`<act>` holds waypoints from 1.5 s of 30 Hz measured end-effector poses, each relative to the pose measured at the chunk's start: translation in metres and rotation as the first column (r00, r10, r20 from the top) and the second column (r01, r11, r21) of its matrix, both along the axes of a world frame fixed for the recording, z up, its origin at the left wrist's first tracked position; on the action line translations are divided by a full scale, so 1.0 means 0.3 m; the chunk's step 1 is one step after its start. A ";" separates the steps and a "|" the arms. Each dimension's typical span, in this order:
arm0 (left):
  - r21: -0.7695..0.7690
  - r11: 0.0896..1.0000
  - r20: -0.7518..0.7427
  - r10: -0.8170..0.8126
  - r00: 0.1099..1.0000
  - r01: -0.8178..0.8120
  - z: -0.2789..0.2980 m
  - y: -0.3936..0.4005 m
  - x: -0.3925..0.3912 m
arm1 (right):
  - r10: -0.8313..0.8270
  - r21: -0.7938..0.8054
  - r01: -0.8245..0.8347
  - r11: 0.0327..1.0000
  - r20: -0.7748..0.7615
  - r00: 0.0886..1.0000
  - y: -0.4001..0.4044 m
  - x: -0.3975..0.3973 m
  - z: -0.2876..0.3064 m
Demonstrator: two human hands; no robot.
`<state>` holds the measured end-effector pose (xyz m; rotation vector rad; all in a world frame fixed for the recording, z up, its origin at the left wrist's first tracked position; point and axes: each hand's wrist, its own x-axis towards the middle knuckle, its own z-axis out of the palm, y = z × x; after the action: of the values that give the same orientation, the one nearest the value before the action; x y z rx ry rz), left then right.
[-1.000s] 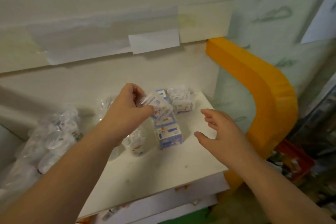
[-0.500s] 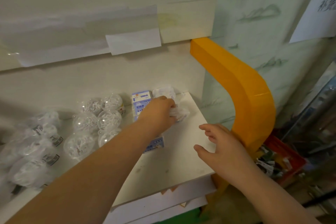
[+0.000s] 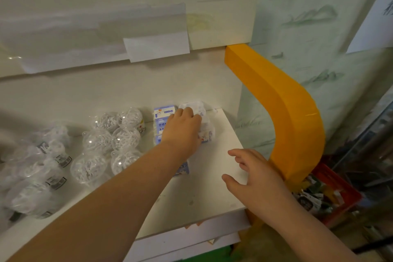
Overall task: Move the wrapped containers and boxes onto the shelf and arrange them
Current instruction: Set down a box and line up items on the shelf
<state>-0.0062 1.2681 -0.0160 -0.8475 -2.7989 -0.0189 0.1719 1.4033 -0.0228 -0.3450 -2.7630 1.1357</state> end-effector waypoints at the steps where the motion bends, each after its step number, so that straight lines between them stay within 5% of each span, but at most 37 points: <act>1: -0.002 1.000 -0.008 0.004 1.000 -0.004 0.001 0.000 -0.003 | 0.002 0.002 -0.002 1.000 0.001 1.000 0.002 -0.001 0.000; 15: 0.007 0.998 0.065 0.060 0.996 -0.060 0.010 0.014 -0.026 | 0.034 0.008 -0.034 0.999 -0.017 0.999 0.021 -0.003 0.017; 26: 0.381 0.919 -0.126 0.165 0.978 -0.106 0.155 -0.327 0.212 | 0.129 -0.059 -0.147 0.987 -0.237 0.963 -0.111 -0.144 0.105; 37: 0.488 0.704 -0.186 0.661 0.727 -0.515 0.394 -0.989 0.556 | 0.399 -0.046 -0.444 0.895 -0.363 0.842 -0.635 -0.298 0.245; 45: 0.594 0.516 -0.091 0.805 0.586 -0.617 0.387 -1.464 0.659 | 0.547 0.023 -0.585 0.810 -0.389 0.742 -1.062 -0.291 0.286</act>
<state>0.1916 0.8288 0.1001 0.4653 -2.3644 -0.4038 0.0846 1.0847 0.0630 0.7043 -2.5067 1.2856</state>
